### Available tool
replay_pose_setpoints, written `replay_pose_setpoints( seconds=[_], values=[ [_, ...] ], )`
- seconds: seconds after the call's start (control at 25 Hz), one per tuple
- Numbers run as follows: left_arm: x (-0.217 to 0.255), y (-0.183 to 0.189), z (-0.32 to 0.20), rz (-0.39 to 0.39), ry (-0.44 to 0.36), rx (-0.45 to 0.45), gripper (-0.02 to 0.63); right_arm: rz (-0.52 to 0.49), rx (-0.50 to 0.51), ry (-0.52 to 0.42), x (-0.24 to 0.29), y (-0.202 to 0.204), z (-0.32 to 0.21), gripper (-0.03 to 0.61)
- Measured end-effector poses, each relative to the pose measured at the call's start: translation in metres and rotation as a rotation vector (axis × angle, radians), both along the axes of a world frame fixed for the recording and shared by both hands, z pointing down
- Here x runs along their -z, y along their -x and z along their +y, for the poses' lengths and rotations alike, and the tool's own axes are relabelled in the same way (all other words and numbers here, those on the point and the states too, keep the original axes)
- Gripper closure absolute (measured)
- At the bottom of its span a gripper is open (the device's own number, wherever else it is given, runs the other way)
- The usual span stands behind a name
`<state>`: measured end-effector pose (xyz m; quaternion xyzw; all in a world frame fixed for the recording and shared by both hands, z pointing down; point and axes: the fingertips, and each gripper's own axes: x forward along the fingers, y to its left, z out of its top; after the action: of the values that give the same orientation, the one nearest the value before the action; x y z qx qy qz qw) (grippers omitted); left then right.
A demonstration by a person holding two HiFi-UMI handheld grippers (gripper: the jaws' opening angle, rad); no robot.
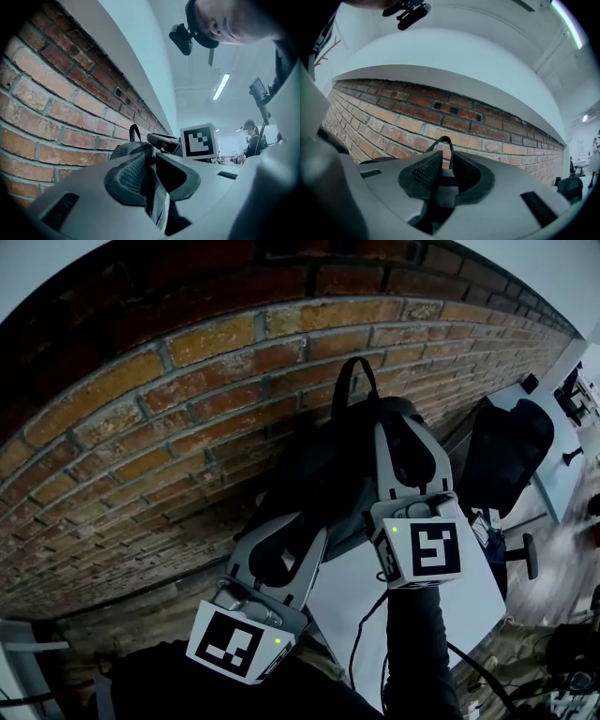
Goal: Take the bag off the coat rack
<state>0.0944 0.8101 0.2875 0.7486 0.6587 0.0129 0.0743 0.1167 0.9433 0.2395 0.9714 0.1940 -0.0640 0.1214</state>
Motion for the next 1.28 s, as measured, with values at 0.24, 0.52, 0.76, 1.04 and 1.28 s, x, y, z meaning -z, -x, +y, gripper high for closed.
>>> replay_pose_setpoints(
  seconds=[0.24, 0.52, 0.76, 1.04, 1.28],
  values=[
    [-0.002, 0.015, 0.001, 0.006, -0.006, -0.031, 0.534, 0.054, -0.017, -0.078, -0.008, 0.037, -0.018, 0.506],
    [-0.016, 0.031, -0.005, 0.015, -0.024, -0.07, 0.535, 0.009, -0.018, -0.232, -0.071, 0.073, -0.052, 0.509],
    [-0.022, 0.031, -0.012, 0.006, -0.025, -0.088, 0.579, 0.0, 0.002, -0.252, -0.091, 0.075, -0.08, 0.55],
    [-0.013, 0.052, -0.023, 0.017, -0.003, -0.109, 0.604, -0.055, 0.007, -0.195, -0.08, 0.103, -0.115, 0.571],
    [0.002, 0.085, -0.04, 0.053, 0.063, -0.148, 0.604, 0.04, -0.029, -0.23, -0.06, 0.137, -0.14, 0.572]
  ],
)
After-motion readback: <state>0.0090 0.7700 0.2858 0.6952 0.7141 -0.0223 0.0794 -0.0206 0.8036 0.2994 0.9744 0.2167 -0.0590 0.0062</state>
